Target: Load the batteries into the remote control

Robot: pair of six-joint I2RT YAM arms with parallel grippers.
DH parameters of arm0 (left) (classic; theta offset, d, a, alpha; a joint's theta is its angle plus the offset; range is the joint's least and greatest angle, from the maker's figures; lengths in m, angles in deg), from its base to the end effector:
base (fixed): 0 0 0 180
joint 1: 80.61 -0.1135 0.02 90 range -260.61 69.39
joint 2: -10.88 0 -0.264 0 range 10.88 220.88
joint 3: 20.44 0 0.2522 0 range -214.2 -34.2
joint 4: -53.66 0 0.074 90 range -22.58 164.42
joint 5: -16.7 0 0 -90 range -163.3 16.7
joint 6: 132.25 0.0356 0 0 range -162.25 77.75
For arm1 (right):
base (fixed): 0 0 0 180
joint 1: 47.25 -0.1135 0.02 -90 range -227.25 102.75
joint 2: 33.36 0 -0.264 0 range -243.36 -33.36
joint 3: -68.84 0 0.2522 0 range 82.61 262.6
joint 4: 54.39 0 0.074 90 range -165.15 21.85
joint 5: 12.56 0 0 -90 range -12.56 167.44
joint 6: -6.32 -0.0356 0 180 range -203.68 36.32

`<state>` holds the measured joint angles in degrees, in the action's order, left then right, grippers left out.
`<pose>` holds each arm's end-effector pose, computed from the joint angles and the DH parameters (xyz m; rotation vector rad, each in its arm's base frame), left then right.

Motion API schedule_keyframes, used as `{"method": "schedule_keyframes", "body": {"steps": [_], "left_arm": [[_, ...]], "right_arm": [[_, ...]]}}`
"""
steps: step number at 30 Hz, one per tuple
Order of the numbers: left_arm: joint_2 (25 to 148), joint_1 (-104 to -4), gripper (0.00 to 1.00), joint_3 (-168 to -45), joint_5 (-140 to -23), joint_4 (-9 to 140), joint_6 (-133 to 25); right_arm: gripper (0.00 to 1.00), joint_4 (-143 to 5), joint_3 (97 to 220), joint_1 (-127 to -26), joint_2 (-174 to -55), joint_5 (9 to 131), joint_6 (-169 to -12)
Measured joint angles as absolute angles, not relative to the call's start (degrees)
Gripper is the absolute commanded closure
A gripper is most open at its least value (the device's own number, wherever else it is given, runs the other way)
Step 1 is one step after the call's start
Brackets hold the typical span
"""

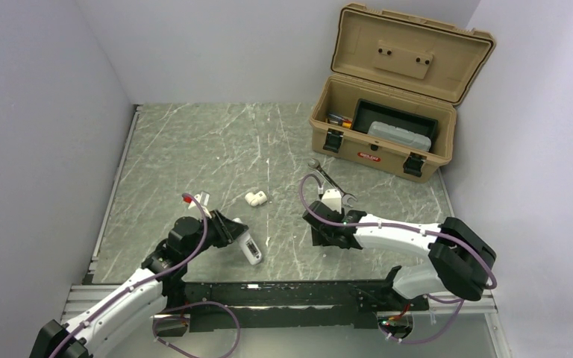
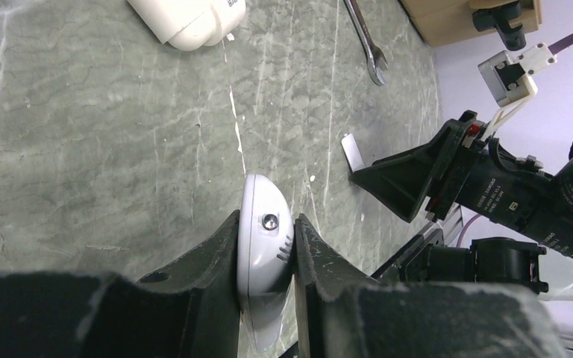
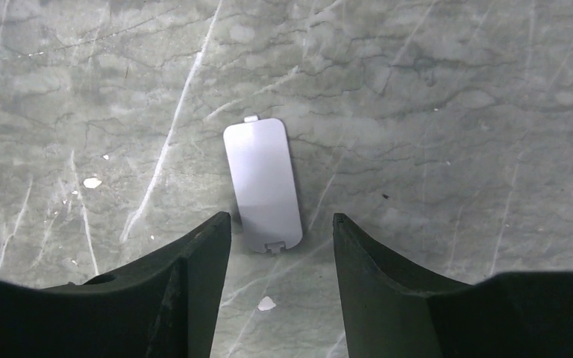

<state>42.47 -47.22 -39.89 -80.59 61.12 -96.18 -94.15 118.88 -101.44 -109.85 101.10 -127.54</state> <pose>0.1183 -0.0834 0.1621 -0.2791 2.0654 -1.1100 0.1445 0.1758 0.1603 -0.1181 2.5629 0.0556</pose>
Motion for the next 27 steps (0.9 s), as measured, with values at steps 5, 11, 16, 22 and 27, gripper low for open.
{"method": "schedule_keyframes", "body": {"steps": [5,11,16,22,27], "left_arm": [[43.76,-47.26,1.0,-39.89,-81.05,60.68,-96.2],[43.98,-47.29,1.0,-39.89,-81.02,60.51,-96.44],[43.85,-47.44,1.0,-39.89,-81.05,60.38,-96.55],[43.85,-47.66,1.0,-39.89,-81.13,60.38,-96.53],[45.12,-47.92,1.0,-39.89,-81.46,59.65,-96.57]], "right_arm": [[0.47,-91.79,118.57,-101.16,-111.31,98.96,-126.58],[0.56,-90.5,118.68,-100.94,-112.23,98.56,-125.37],[0.61,-90.74,119.71,-100.89,-113.39,98.52,-125.51],[0.7,-90.83,119.97,-100.89,-113.63,98.46,-125.92],[0.78,-91.61,119.97,-100.89,-113.17,98.17,-126.14]]}}
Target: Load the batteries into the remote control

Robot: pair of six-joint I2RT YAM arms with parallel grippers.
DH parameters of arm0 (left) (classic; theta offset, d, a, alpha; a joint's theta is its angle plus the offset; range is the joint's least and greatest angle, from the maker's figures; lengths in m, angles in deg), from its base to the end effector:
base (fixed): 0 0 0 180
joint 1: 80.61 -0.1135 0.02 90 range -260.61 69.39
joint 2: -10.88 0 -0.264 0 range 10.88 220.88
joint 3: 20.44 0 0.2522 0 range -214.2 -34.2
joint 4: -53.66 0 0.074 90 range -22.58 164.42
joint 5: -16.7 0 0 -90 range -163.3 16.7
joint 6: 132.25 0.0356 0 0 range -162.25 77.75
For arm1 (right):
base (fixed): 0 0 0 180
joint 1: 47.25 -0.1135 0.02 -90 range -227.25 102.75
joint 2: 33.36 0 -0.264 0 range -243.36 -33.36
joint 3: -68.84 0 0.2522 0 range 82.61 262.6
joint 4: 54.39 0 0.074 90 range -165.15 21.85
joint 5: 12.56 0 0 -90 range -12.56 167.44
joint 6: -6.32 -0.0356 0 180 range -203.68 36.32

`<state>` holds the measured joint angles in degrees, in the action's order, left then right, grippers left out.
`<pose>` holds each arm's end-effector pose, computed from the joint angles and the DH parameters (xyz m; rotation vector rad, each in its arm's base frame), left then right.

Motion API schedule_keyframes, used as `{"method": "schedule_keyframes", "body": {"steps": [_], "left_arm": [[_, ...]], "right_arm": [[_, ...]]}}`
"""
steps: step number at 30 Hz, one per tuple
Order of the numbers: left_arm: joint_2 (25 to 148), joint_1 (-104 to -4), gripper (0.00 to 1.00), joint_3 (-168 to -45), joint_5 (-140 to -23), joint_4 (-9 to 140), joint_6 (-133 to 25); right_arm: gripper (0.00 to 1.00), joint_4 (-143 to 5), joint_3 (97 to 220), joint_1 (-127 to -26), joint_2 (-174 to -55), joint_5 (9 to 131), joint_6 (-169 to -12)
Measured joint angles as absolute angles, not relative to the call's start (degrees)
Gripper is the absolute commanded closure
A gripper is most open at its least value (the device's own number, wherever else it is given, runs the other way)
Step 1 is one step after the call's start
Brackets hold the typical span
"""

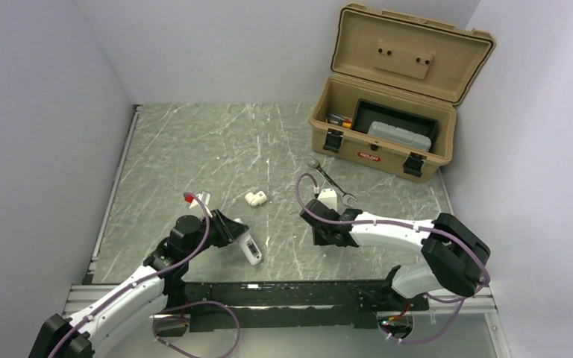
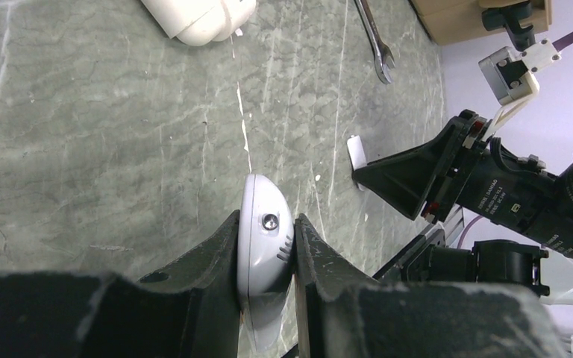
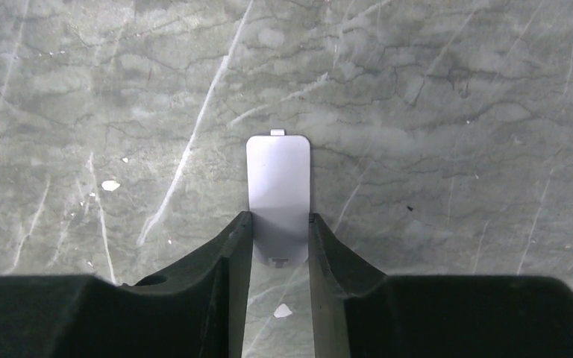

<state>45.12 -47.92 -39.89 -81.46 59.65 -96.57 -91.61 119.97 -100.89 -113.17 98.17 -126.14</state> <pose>0.1216 -0.0840 0.1589 -0.2933 2.0877 -1.1093 0.1515 0.1845 0.1544 -0.1519 2.5925 0.0947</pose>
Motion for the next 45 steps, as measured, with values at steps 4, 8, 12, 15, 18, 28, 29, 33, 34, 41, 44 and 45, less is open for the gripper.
{"method": "schedule_keyframes", "body": {"steps": [4,8,12,15,18,28,29,33,34,41,44,45], "left_arm": [[46.82,-48.09,1.0,-39.89,-81.9,57.75,-96.77],[49.6,-48.38,1.0,-39.89,-82.55,54.89,-97.19],[54.21,-48.55,1.0,-39.89,-83.63,50.15,-98.13],[58.82,-48.55,1.0,-39.89,-85.0,45.47,-99.46],[61.75,-48.58,1.0,-39.92,-86.27,41.8,-100.68],[58.67,-48.58,1.0,-40.07,-87.14,39.9,-101.49],[58.06,-48.58,1.0,-40.11,-87.06,40.25,-101.47],[57.09,-48.58,1.0,-40.14,-86.97,41.05,-101.47],[57.12,-48.58,1.0,-40.14,-86.97,41.19,-101.47],[57.23,-48.58,1.0,-40.14,-86.97,41.38,-101.49],[57.23,-48.58,1.0,-40.14,-86.97,41.4,-101.49],[57.23,-48.58,1.0,-40.14,-86.97,41.49,-101.49]], "right_arm": [[0.79,-92.95,119.95,-100.96,-112.41,98.06,-126.1],[0.8,-93.75,119.93,-100.98,-109.39,98.0,-125.86],[0.78,-93.95,119.95,-101.29,-104.91,97.3,-124.96],[0.7,-93.71,120.04,-101.83,-101.46,96.36,-124.26],[0.59,-94.08,120.63,-102.14,-101.19,96.58,-124.13],[0.52,-95.04,120.3,-102.14,-107.79,95.72,-123.54],[0.52,-95.04,120.3,-102.14,-108.58,95.35,-123.45],[0.53,-95.04,120.3,-102.14,-111.18,94.94,-122.82],[0.54,-95.02,120.3,-102.12,-111.77,94.83,-122.64],[0.57,-94.78,120.63,-101.66,-112.78,93.95,-121.48],[0.59,-94.61,121.04,-101.64,-113.32,93.71,-121.05],[0.6,-94.61,121.24,-101.64,-113.59,93.58,-120.87]]}}
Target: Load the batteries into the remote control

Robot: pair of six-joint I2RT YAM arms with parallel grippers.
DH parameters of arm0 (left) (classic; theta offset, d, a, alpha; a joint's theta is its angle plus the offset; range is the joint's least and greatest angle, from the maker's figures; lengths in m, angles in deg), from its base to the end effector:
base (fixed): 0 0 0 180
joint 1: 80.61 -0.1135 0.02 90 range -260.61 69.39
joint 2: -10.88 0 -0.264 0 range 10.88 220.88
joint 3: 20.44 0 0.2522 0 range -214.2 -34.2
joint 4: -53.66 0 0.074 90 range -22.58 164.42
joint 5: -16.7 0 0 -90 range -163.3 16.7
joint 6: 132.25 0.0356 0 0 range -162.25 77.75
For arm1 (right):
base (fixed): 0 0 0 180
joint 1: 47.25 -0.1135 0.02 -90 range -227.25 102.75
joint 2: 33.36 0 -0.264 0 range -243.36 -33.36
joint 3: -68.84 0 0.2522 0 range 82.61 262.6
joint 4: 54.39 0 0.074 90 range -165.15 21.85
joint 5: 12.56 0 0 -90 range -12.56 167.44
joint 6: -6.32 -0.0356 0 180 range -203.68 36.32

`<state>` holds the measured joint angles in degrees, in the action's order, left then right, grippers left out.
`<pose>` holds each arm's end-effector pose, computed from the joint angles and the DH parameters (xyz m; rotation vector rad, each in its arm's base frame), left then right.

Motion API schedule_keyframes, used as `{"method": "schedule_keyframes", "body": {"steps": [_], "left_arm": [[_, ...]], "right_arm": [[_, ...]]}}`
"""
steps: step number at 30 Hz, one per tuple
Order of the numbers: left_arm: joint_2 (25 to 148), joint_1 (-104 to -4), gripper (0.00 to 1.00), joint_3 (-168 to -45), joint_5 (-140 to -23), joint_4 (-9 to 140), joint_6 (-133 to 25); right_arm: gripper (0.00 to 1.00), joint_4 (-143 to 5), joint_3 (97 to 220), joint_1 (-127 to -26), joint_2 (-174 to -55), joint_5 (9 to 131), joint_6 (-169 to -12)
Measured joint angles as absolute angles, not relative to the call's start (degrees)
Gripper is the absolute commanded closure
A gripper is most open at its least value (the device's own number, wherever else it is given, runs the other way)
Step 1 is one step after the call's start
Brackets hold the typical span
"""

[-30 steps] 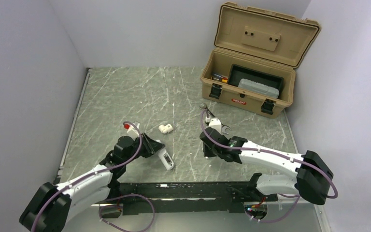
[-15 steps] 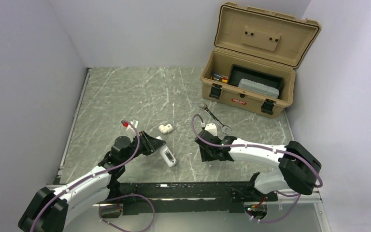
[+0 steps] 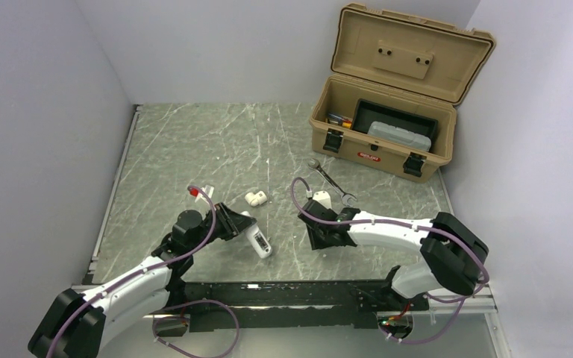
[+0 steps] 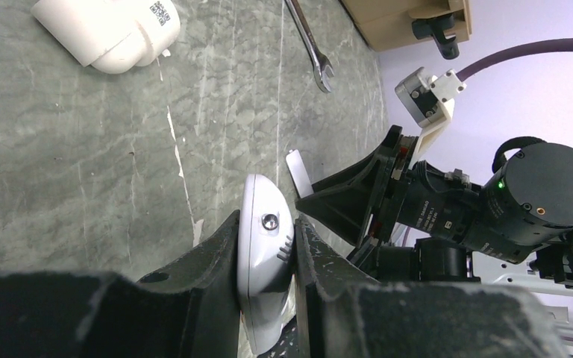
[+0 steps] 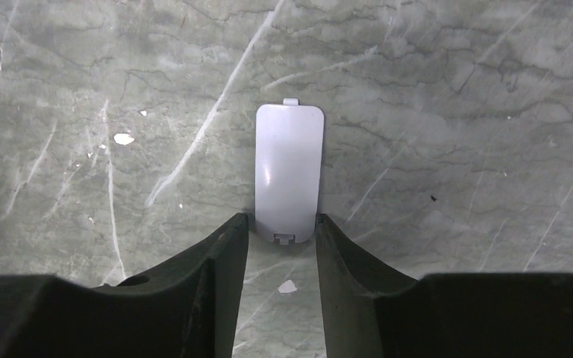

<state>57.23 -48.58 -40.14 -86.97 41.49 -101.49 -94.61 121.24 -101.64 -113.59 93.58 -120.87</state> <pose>0.1382 -0.0964 0.1642 -0.2937 2.0130 -1.2914 0.1470 0.1883 0.1556 -0.3271 2.6548 0.1073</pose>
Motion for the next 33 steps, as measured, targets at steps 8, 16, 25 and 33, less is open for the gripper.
{"method": "schedule_keyframes", "body": {"steps": [8,16,25,33], "left_arm": [[57.2,-48.58,1.0,-40.11,-86.95,42.02,-101.49],[57.68,-48.58,1.0,-40.11,-86.95,41.49,-101.54],[63.94,-48.58,1.0,-40.11,-87.01,36.73,-103.11],[67.48,-48.58,1.0,-40.09,-86.97,29.73,-108.86]], "right_arm": [[0.72,-94.43,122.24,-101.64,-114.74,93.34,-120.28],[0.75,-94.63,122.26,-101.64,-114.53,93.47,-120.24],[0.77,-94.54,122.18,-101.97,-103.86,92.29,-117.9],[0.77,-92.38,126.77,-111.28,-103.68,90.19,-114.25]]}}
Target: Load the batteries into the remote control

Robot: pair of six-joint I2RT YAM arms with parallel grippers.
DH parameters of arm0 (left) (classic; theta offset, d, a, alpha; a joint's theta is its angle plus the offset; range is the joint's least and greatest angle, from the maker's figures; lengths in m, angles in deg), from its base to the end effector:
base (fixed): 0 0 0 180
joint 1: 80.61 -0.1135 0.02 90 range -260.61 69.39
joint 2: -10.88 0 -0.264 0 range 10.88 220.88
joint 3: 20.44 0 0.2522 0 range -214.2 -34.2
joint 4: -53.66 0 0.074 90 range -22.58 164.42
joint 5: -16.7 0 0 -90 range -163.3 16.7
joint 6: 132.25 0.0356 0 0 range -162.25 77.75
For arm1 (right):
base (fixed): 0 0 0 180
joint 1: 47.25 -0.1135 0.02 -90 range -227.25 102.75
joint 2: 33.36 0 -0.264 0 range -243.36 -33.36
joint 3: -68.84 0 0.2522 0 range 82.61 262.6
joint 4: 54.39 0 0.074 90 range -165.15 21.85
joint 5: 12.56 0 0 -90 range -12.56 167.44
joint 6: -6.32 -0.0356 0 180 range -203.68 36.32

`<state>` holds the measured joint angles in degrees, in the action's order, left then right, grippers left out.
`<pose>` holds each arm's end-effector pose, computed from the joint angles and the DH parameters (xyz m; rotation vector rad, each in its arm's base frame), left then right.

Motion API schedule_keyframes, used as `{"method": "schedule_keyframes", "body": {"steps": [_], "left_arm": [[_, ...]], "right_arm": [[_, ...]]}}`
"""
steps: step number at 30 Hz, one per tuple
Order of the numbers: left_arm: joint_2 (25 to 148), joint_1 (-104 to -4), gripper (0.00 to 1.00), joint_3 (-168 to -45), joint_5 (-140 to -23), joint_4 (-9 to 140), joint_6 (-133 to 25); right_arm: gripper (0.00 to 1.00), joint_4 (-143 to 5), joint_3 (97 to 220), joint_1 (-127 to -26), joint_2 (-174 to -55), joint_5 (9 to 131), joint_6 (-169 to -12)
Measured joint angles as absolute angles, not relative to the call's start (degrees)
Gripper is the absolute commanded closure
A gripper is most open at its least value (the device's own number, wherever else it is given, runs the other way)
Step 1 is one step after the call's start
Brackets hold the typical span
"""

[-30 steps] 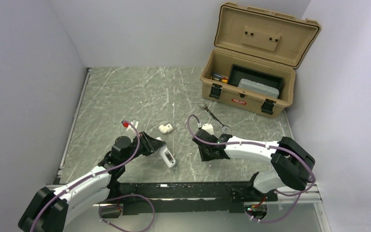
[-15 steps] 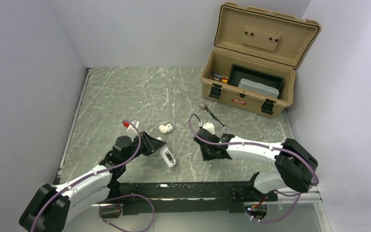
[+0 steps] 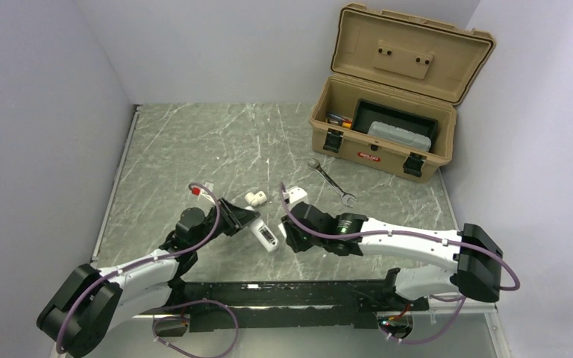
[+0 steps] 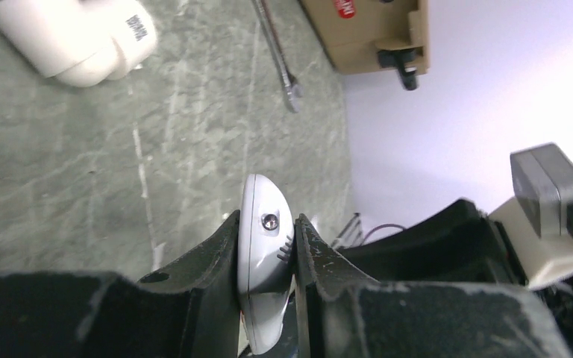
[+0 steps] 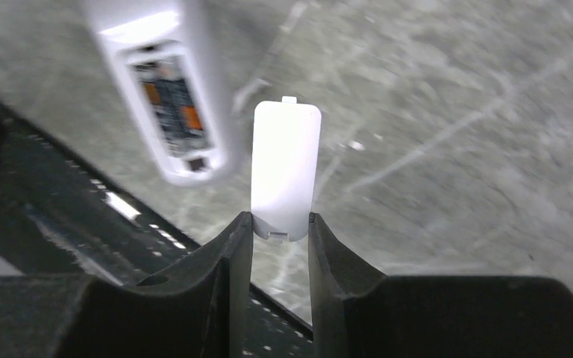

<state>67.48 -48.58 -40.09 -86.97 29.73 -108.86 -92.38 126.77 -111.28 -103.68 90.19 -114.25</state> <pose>0.1499 -0.1037 0.1578 -0.4187 1.9963 -1.3831 0.1151 0.2184 0.2242 -0.6172 2.3995 0.4678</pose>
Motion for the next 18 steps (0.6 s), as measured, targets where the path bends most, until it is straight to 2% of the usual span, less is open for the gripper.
{"method": "schedule_keyframes", "body": {"steps": [6,18], "left_arm": [[67.98,-48.55,1.0,-39.04,-86.97,22.65,-113.8],[66.84,-48.51,1.0,-38.23,-87.01,20.99,-115.77]], "right_arm": [[0.77,-89.86,133.04,-116.19,-107.95,90.39,-113.07],[0.76,-89.03,136.21,-117.16,-109.91,90.35,-111.26]]}}
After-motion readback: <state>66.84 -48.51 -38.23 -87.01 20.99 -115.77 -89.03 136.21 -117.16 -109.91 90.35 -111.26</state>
